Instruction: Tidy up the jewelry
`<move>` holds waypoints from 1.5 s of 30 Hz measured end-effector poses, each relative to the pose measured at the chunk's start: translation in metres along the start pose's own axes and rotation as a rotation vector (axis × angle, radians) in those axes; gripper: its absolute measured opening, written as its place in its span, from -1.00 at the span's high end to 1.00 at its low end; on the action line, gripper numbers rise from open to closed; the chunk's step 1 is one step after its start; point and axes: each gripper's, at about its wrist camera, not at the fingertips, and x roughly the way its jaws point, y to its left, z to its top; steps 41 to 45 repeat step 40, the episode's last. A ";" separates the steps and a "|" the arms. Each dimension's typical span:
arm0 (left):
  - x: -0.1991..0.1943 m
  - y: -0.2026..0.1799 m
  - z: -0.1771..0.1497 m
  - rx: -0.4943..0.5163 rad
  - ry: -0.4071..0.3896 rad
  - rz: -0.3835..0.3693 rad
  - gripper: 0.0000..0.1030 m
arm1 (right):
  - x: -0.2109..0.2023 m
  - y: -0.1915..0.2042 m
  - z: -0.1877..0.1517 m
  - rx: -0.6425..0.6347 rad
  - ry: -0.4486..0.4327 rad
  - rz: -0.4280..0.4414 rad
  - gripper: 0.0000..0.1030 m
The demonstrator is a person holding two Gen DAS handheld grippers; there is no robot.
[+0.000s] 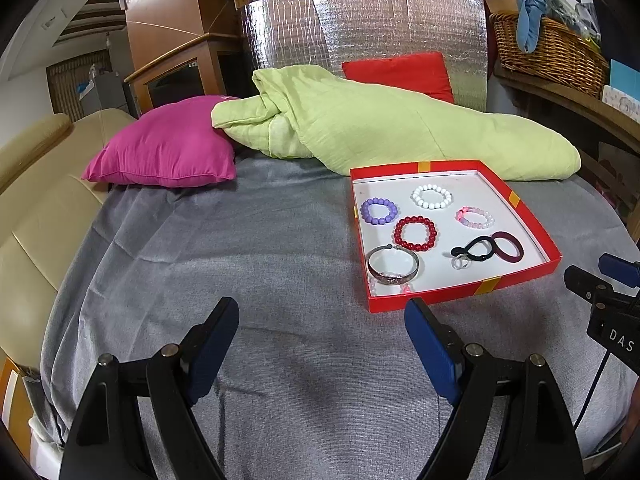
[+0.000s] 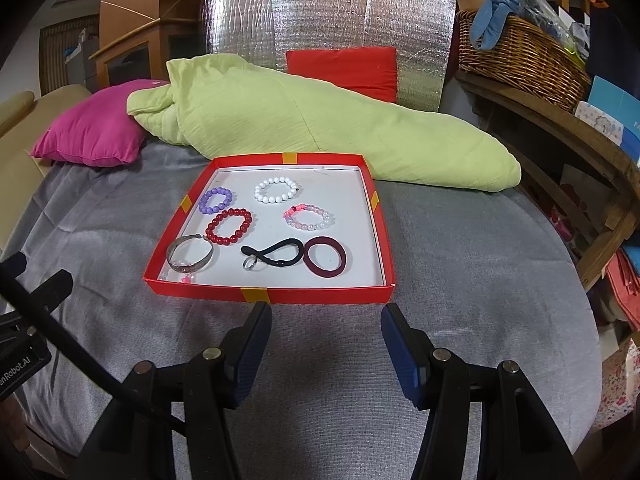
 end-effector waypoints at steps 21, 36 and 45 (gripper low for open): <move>0.004 -0.005 0.000 0.019 0.002 0.006 -0.66 | 0.006 -0.004 -0.001 0.013 0.005 0.011 -0.18; 0.008 -0.010 0.000 0.040 0.005 0.003 -0.66 | 0.038 -0.005 -0.007 0.054 0.055 0.050 -0.18; 0.015 -0.007 0.001 0.007 0.025 -0.020 -0.66 | 0.037 -0.007 -0.004 0.065 0.047 0.058 -0.18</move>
